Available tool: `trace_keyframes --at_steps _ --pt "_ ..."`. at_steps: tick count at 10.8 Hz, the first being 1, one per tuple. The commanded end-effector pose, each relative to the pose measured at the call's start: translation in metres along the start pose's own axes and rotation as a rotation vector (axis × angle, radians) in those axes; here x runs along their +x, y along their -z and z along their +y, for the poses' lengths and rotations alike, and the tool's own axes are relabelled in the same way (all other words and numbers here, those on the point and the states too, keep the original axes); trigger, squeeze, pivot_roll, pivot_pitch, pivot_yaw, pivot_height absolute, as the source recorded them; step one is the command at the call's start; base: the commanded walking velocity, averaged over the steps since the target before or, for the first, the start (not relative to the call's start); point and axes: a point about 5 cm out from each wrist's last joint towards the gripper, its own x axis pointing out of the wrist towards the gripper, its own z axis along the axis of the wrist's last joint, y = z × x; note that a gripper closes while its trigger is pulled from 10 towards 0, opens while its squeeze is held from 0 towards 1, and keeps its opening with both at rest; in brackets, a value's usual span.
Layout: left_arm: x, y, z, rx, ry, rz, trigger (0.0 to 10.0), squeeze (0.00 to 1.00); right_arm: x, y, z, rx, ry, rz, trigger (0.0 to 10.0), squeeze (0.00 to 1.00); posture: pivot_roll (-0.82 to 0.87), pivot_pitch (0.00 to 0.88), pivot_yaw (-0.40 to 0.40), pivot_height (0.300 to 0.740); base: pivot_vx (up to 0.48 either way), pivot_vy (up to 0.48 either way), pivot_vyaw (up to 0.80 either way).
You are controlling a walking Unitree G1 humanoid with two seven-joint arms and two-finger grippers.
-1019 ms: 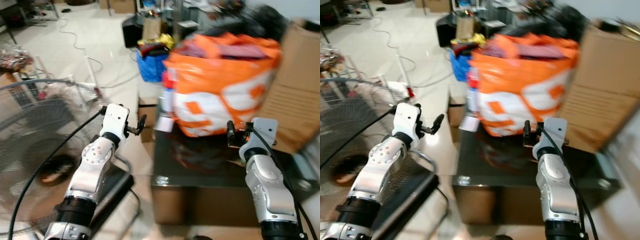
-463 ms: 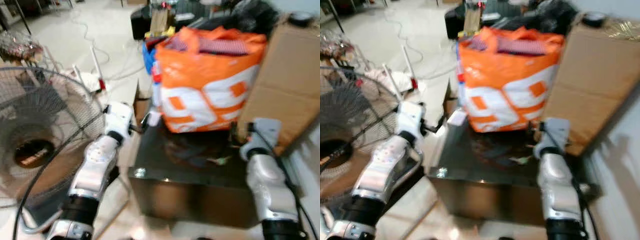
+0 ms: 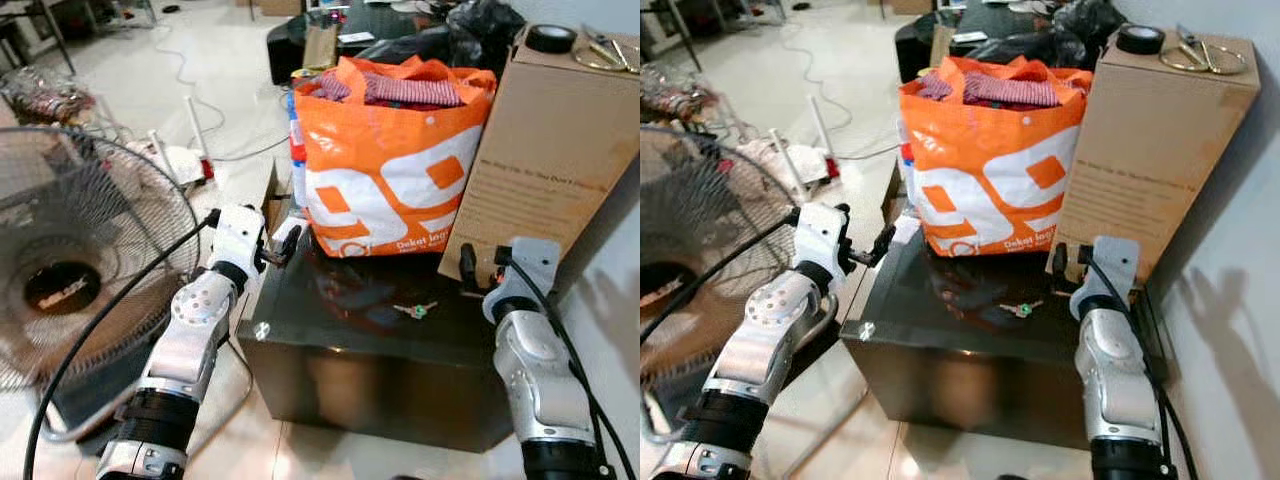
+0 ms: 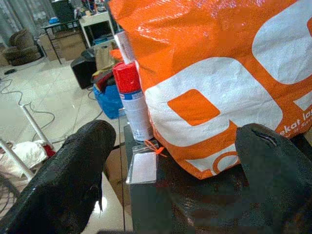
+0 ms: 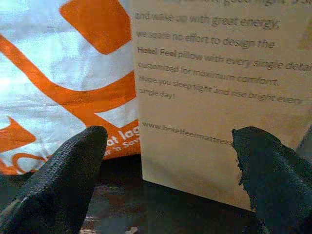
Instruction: Hang keys on a hook
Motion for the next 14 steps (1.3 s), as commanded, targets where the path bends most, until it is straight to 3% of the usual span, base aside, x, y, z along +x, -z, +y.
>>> trace_keyframes --at_steps 1,7,11,14 --pt "-0.001 -0.001 0.006 0.005 -0.015 -0.002 10.0 0.00 0.000 -0.002 0.003 -0.001 -0.006 -0.002 10.0 1.00 -0.13 0.000 0.057 0.740 0.266 0.000 0.00" --pt "-0.002 0.000 0.006 0.004 -0.013 0.006 10.0 0.00 0.001 -0.002 0.004 -0.003 -0.008 -0.003 10.0 1.00 -0.13 0.000 0.055 0.740 0.271 0.000 0.00" --pt "-0.002 0.003 0.004 0.028 0.013 0.020 10.0 0.00 0.002 0.002 0.000 -0.022 0.010 0.019 10.0 1.00 -0.12 0.000 0.053 0.740 0.000 0.000 0.00" --pt "-0.007 0.010 -0.002 0.053 0.144 0.069 10.0 0.00 0.006 0.014 -0.001 -0.081 -0.038 0.114 10.0 1.00 -0.12 0.000 0.053 0.740 0.000 0.000 0.00"
